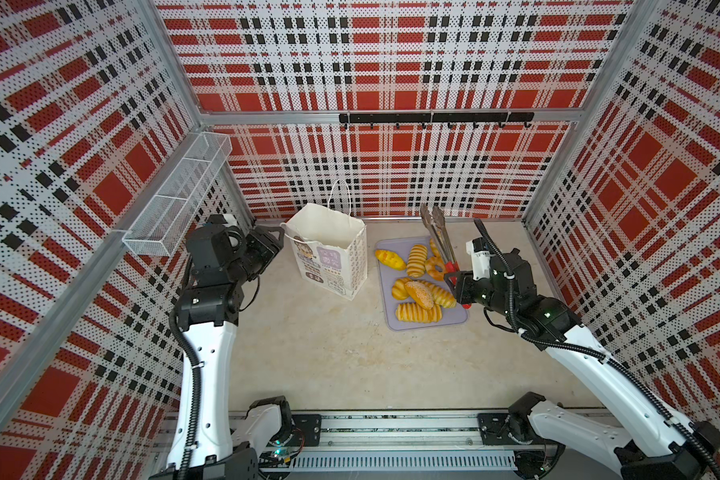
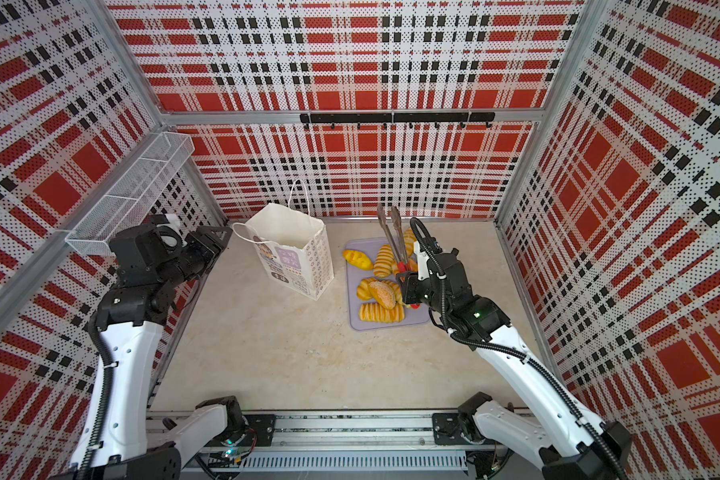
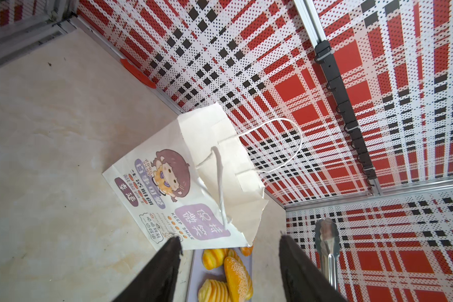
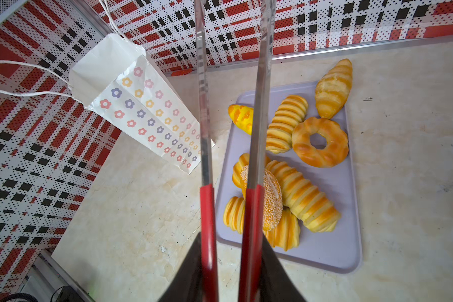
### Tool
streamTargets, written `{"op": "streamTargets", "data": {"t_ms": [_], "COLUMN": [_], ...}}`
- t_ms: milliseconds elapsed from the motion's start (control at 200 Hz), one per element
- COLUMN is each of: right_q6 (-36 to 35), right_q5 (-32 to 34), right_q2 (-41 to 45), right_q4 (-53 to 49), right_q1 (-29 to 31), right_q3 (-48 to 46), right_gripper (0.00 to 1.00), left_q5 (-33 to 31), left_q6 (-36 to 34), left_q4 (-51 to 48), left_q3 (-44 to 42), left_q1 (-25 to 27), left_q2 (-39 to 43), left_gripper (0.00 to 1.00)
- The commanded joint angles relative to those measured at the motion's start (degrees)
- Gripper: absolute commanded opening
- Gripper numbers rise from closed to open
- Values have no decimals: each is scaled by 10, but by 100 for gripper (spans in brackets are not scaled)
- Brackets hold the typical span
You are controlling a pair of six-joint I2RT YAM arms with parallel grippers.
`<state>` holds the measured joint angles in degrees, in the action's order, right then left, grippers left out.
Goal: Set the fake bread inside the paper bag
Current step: 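Lower the left gripper onto the bag's white handle and close on it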
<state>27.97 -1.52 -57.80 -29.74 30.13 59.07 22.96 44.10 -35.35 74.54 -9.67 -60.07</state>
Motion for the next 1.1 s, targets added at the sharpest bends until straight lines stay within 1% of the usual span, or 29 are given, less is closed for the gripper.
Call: {"op": "streamTargets", "data": {"t_ms": [0,351,722,817,922,977,1022,1097], "right_q6": [-4,-5,-3,-3,-4,-4,-4,-4], "right_q5": [-2,-6,-8,-6,-6,-6,-5,-4], "right_q2": [18,13,12,13,12,12,12,14], "right_q4": [22,22,25,24,24,25,24,23], "right_q1": [-4,-4,-5,-5,-5,-4,-4,-5], "right_q3": [-4,0,3,3,2,2,1,2], "right_gripper": [31,31,31,31,31,31,31,31], "left_q5": [34,33,18,21,23,24,23,25], "left_q6": [23,23,4,5,7,7,4,-2], "left_q4": [60,87,92,102,111,112,112,112], "left_q3": [-23,-39,-34,-35,-30,-26,-20,-13], "left_q1": [2,13,18,20,23,25,27,29], "left_q2": [-3,-26,-54,-60,-67,-71,-75,-81], "left_gripper": [62,59,47,45,39,34,29,17]}}
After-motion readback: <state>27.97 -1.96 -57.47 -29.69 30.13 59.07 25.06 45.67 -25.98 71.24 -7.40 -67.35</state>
